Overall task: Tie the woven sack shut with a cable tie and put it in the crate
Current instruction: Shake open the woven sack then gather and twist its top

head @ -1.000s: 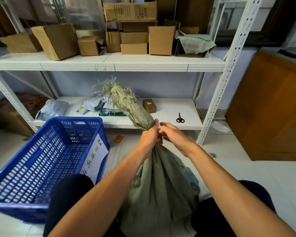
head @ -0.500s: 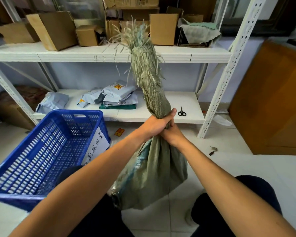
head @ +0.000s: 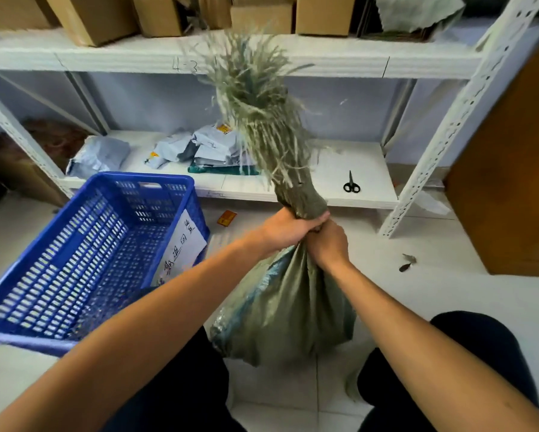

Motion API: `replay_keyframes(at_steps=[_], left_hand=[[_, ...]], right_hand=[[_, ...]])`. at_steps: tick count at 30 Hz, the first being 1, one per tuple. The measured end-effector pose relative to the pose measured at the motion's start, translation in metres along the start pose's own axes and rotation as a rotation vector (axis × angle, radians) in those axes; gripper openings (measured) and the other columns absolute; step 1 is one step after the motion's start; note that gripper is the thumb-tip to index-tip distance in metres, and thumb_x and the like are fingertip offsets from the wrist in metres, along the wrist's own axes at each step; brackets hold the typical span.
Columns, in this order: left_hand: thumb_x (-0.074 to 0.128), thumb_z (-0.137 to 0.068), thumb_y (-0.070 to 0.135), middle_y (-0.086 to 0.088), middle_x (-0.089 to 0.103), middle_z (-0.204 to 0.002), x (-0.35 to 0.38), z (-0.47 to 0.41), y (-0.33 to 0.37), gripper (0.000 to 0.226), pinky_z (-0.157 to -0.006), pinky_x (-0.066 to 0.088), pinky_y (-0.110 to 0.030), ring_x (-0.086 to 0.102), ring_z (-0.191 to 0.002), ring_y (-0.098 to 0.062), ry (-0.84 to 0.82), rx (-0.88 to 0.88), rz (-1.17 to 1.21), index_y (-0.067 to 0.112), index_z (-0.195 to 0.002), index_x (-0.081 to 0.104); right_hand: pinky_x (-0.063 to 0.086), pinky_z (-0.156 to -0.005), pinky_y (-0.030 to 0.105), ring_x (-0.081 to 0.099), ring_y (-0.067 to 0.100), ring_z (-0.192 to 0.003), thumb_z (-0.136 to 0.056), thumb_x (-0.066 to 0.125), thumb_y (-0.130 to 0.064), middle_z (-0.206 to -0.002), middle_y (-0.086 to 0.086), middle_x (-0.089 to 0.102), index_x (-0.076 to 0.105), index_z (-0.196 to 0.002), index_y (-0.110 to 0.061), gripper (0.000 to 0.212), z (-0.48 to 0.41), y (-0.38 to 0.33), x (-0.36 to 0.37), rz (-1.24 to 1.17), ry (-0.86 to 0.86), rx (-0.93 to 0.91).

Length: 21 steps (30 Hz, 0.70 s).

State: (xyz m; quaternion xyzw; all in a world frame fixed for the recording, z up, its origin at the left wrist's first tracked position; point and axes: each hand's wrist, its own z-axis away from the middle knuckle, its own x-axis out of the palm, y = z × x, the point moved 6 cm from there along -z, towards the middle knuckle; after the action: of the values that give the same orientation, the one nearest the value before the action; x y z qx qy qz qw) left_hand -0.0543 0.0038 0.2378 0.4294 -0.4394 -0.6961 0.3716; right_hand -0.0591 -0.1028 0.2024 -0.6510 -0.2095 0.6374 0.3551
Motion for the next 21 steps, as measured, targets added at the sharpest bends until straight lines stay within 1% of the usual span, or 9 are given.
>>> replay_keyframes(at_steps=[2, 4, 6, 10, 11, 13, 15, 18, 21], left_hand=[[0.064, -0.094, 0.048, 0.003, 0.061, -0.140, 0.001, -0.012, -0.013, 0.060, -0.113, 0.041, -0.034, 0.055, -0.129, -0.015, 0.028, -0.023, 0.009, 0.017, -0.145, 0.054], [0.063, -0.093, 0.051, 0.003, 0.062, -0.138, -0.002, -0.022, -0.023, 0.061, -0.113, 0.041, -0.034, 0.056, -0.128, -0.015, 0.064, -0.043, 0.005, 0.017, -0.143, 0.056], [0.061, -0.096, 0.045, 0.003, 0.065, -0.134, -0.007, -0.032, -0.031, 0.054, -0.106, 0.042, -0.026, 0.057, -0.125, -0.014, 0.072, -0.056, 0.022, 0.015, -0.140, 0.059], [0.057, -0.102, 0.031, 0.009, 0.064, -0.125, -0.013, -0.046, -0.039, 0.040, -0.084, 0.042, -0.006, 0.060, -0.114, -0.004, 0.043, -0.073, 0.119, 0.013, -0.138, 0.057], [0.057, -0.102, 0.031, 0.009, 0.064, -0.124, -0.013, -0.047, -0.042, 0.039, -0.084, 0.043, -0.007, 0.060, -0.114, -0.004, 0.050, -0.078, 0.154, 0.015, -0.137, 0.058], [0.057, -0.101, 0.036, 0.010, 0.065, -0.122, -0.014, -0.049, -0.052, 0.038, -0.094, 0.041, -0.017, 0.059, -0.117, -0.007, 0.082, -0.095, 0.194, 0.019, -0.135, 0.058], [0.056, -0.101, 0.041, 0.012, 0.062, -0.120, -0.017, -0.050, -0.068, 0.035, -0.099, 0.040, -0.023, 0.057, -0.113, -0.006, 0.119, -0.138, 0.247, 0.026, -0.132, 0.055], [0.056, -0.099, 0.045, 0.007, 0.068, -0.124, -0.020, -0.056, -0.088, 0.040, -0.096, 0.047, -0.028, 0.061, -0.116, -0.008, 0.118, -0.199, 0.358, 0.019, -0.130, 0.060], [0.056, -0.099, 0.045, 0.002, 0.072, -0.123, -0.020, -0.067, -0.095, 0.041, -0.105, 0.047, -0.036, 0.063, -0.119, -0.013, 0.075, -0.241, 0.499, 0.016, -0.127, 0.062]], right_hand=[[0.046, -0.071, 0.035, 0.067, 0.043, -0.103, -0.095, 0.053, -0.028, -0.111, 0.020, 0.073, 0.069, -0.111, -0.010, 0.028, -0.010, 0.012, 0.003, 0.008, -0.033, 0.031], [0.047, -0.072, 0.037, 0.067, 0.044, -0.102, -0.095, 0.055, -0.029, -0.110, 0.023, 0.073, 0.070, -0.110, -0.007, 0.030, -0.016, 0.021, 0.011, 0.043, -0.103, 0.050], [0.048, -0.072, 0.036, 0.067, 0.043, -0.100, -0.094, 0.055, -0.027, -0.108, 0.024, 0.073, 0.071, -0.107, -0.005, 0.030, -0.020, 0.025, 0.020, 0.052, -0.150, 0.043], [0.056, -0.079, 0.041, 0.068, 0.040, -0.098, -0.091, 0.054, -0.015, -0.104, 0.021, 0.073, 0.072, -0.107, -0.006, 0.026, -0.031, 0.030, 0.032, -0.033, -0.193, 0.043], [0.056, -0.081, 0.043, 0.068, 0.039, -0.098, -0.091, 0.054, -0.012, -0.103, 0.019, 0.074, 0.071, -0.108, -0.007, 0.025, -0.032, 0.030, 0.035, -0.062, -0.209, 0.041], [0.057, -0.082, 0.045, 0.068, 0.036, -0.096, -0.090, 0.054, -0.009, -0.100, 0.015, 0.074, 0.071, -0.106, -0.010, 0.023, -0.035, 0.032, 0.042, -0.099, -0.253, 0.033], [0.056, -0.079, 0.041, 0.068, 0.033, -0.093, -0.088, 0.055, -0.009, -0.097, 0.012, 0.073, 0.070, -0.102, -0.015, 0.021, -0.036, 0.034, 0.049, -0.109, -0.293, 0.029], [0.056, -0.081, 0.037, 0.068, 0.026, -0.095, -0.087, 0.055, -0.009, -0.101, 0.007, 0.075, 0.071, -0.107, -0.019, 0.027, -0.040, 0.030, 0.053, -0.132, -0.294, -0.012], [0.057, -0.087, 0.038, 0.069, 0.019, -0.098, -0.089, 0.056, -0.010, -0.104, 0.001, 0.075, 0.070, -0.112, -0.018, 0.028, -0.047, 0.024, 0.053, -0.196, -0.279, -0.053]])
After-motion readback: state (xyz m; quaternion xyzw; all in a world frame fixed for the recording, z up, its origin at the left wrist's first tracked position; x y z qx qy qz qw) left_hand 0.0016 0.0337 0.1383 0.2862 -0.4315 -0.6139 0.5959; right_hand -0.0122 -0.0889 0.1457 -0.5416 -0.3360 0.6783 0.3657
